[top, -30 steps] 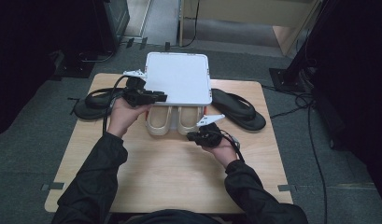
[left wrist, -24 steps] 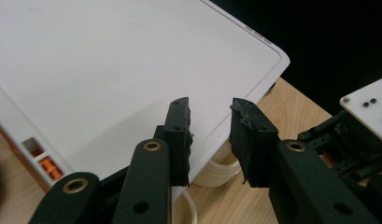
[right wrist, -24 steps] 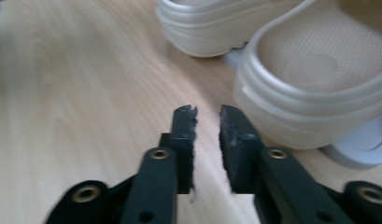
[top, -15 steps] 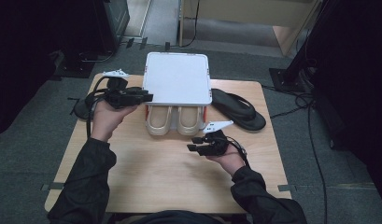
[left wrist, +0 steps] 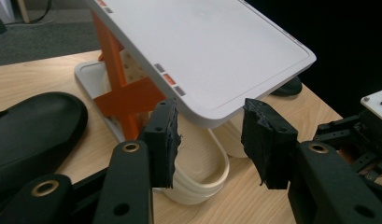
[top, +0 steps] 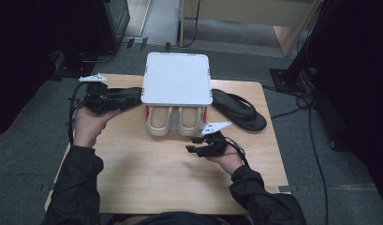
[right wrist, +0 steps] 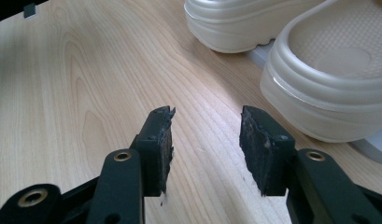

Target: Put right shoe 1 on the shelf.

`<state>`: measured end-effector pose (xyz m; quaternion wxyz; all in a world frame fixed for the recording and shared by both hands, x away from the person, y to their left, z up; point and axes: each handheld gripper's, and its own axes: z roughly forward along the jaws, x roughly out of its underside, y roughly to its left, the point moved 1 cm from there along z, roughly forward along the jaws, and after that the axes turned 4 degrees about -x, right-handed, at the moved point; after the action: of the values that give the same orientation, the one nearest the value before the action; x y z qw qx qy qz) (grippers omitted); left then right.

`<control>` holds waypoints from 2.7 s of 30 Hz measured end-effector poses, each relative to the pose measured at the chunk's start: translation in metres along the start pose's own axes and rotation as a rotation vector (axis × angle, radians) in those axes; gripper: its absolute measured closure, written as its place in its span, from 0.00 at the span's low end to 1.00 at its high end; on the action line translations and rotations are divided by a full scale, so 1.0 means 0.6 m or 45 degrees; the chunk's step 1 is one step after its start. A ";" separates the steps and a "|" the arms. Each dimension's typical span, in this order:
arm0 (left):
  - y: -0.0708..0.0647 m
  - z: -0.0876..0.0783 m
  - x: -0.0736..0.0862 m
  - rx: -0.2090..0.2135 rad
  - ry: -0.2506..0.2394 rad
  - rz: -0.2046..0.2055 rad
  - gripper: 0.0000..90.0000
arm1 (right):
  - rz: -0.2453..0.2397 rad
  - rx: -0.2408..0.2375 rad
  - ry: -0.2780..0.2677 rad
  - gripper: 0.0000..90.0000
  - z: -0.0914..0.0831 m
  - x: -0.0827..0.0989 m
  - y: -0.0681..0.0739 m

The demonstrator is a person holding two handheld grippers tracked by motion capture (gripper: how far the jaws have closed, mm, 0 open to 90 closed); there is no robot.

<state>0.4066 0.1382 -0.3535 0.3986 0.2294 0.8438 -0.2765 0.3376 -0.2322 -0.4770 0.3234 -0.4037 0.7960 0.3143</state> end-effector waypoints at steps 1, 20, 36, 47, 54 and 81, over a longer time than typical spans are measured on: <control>0.002 -0.002 0.002 -0.004 0.000 -0.004 0.62 | -0.001 0.003 0.002 0.60 0.001 0.000 -0.001; 0.062 -0.012 0.034 -0.096 -0.011 -0.049 0.63 | -0.008 0.008 -0.019 0.61 0.002 -0.002 -0.008; 0.125 0.057 0.055 -0.183 0.045 -0.099 0.77 | -0.015 0.014 -0.012 0.64 0.000 0.002 -0.006; 0.164 0.110 0.060 -0.202 0.077 -0.145 0.88 | -0.009 0.032 0.000 0.65 -0.006 0.007 -0.005; 0.192 0.132 0.064 -0.222 0.083 -0.200 0.95 | -0.012 0.049 -0.014 0.66 -0.013 0.014 -0.002; 0.227 0.212 0.072 -0.258 0.166 -0.235 0.94 | 0.011 0.081 -0.013 0.66 -0.022 0.035 0.003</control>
<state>0.5337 0.1636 -0.4938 0.3371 0.1269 0.9089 -0.2100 0.3226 -0.2504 -0.4849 0.3387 -0.3883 0.8056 0.2924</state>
